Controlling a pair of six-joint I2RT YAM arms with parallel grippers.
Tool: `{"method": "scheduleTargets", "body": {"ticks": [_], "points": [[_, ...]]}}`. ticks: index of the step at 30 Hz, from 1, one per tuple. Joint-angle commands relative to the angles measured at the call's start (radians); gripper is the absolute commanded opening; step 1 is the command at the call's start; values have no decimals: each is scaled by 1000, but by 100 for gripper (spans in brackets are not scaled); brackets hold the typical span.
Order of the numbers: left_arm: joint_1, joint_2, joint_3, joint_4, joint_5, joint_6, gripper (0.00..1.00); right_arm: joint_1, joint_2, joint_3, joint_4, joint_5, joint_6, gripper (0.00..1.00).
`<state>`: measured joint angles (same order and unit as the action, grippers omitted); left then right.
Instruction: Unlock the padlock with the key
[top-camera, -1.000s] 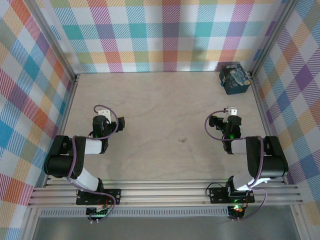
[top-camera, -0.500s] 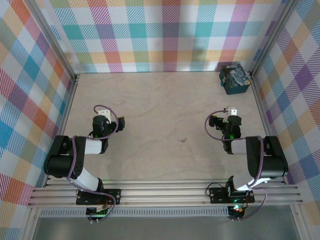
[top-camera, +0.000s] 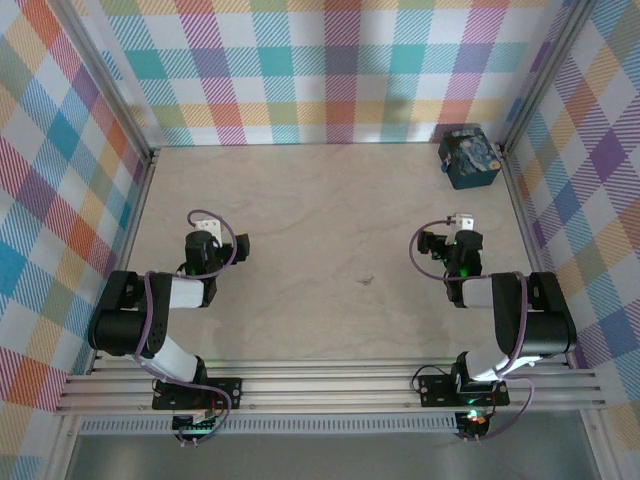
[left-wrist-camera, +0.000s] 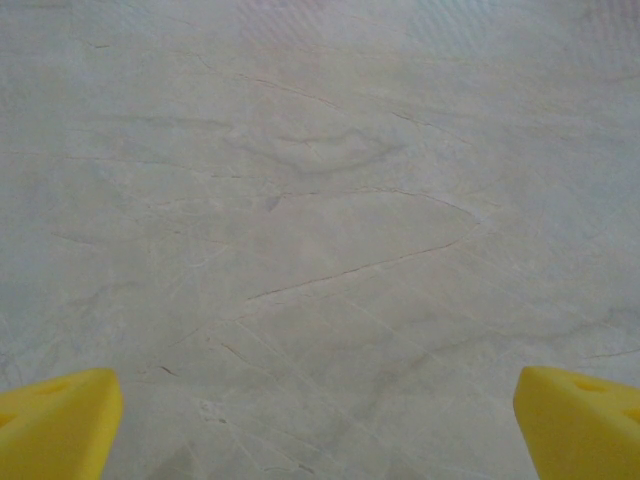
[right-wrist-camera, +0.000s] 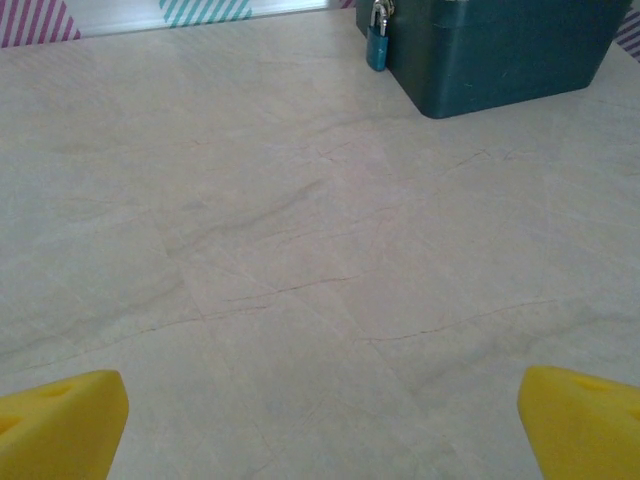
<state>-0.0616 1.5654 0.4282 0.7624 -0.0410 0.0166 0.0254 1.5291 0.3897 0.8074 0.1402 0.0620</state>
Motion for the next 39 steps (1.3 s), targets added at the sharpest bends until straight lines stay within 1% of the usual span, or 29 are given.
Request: {"method": "scheduleTargets", "body": {"ticks": [1,3,4,5,7,9,12,14,16,19,21,23,25,29,31,32,35,39], "points": [[16,-7,7,15,20,12,100,-5,-24,38,-27,-43,-24,100],[16,-7,8,16,18,12,100,-4,-41,64,-89,-61,-33,100],[15,-15,15,-2,14,11,100,-4,-61,89,-152,-75,-41,100],[16,-31,38,-49,2,6,100,-3,-79,121,-239,-85,-45,100],[16,-54,105,-199,-19,-1,100,-3,-101,182,-352,-103,-53,100],[16,-62,154,-301,-1,18,100,-3,-108,238,-426,-116,-55,100],[16,-71,211,-421,6,3,100,-3,-82,366,-566,-83,17,100],[16,-74,255,-505,18,-38,100,-2,-18,532,-753,-62,78,100],[16,-60,305,-583,40,-88,100,10,84,726,-943,-19,127,100],[5,-17,407,-715,92,-101,100,64,267,1021,-1164,79,116,100],[2,13,474,-793,120,-128,100,113,380,1165,-1216,165,71,100],[-5,36,535,-851,145,-156,100,158,484,1283,-1222,250,18,100],[-13,55,588,-898,167,-180,100,179,576,1405,-1244,313,-14,100],[-43,90,693,-1002,202,-189,100,173,764,1702,-1370,418,-68,100],[-57,107,729,-1032,222,-179,100,160,839,1842,-1444,428,-82,100],[-65,116,746,-1079,230,-173,100,151,877,1911,-1492,429,-67,100],[-83,141,778,-1111,251,-168,100,132,946,2028,-1575,431,-48,100],[-104,169,798,-1114,283,-180,100,124,964,2054,-1612,448,-9,100]]}}
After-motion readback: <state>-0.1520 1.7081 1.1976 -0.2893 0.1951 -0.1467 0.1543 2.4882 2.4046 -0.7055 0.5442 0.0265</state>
